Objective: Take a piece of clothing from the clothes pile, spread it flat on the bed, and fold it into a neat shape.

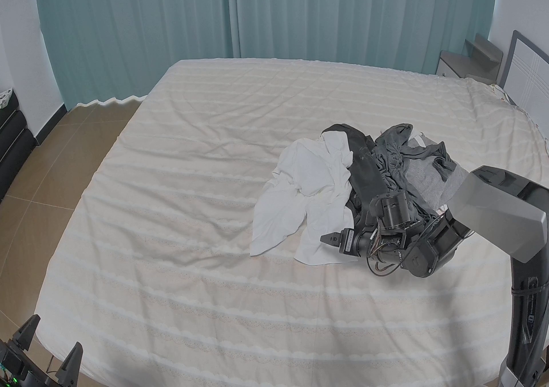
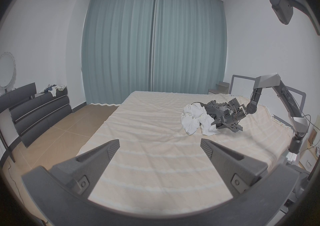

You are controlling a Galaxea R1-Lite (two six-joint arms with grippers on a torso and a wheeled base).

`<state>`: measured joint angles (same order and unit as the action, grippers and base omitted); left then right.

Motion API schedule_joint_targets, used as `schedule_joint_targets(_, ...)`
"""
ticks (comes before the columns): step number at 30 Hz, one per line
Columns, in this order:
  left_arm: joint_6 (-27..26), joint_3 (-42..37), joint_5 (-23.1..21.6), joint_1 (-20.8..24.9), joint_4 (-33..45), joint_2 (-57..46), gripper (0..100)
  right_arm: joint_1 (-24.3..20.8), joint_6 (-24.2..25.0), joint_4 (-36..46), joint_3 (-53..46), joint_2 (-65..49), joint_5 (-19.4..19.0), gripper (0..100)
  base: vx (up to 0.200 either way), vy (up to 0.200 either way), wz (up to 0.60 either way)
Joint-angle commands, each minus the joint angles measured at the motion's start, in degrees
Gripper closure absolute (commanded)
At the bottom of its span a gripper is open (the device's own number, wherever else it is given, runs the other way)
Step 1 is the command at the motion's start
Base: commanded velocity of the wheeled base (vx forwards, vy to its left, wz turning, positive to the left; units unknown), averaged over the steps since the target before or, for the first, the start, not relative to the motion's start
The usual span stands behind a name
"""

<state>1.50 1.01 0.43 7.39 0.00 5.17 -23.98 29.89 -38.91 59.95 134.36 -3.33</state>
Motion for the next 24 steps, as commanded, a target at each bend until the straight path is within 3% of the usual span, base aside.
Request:
schedule_joint_targets(1,0.26,-1.01,0.01,0.00,0.00,0.02,0,0.42,-0.45,-0.55,2.01,2.31,1.31,0,0.000,0.000,0.00)
schedule_joint_targets(9,0.35,-1.01,0.01,0.00,0.00,0.02,0,0.51,-3.17,-0.55,5.79,5.65,3.59,0,0.000,0.000,0.00)
schedule_joint_targets(22,0.61,-1.01,0.01,0.00,0.09,0.02,0,-1.25,-3.44,1.12,13.96,10.48,4.73,0,0.000,0.000,0.00)
schedule_joint_targets(23,0.61,-1.01,0.01,0.00,0.09,0.02,0,-1.42,-3.44,1.21,14.23,10.74,4.73,100,0.000,0.000,0.00)
schedule_joint_targets(24,0.61,-1.01,0.01,0.00,0.09,0.02,0,-1.42,-3.44,1.21,14.23,10.74,4.73,100,0.000,0.000,0.00)
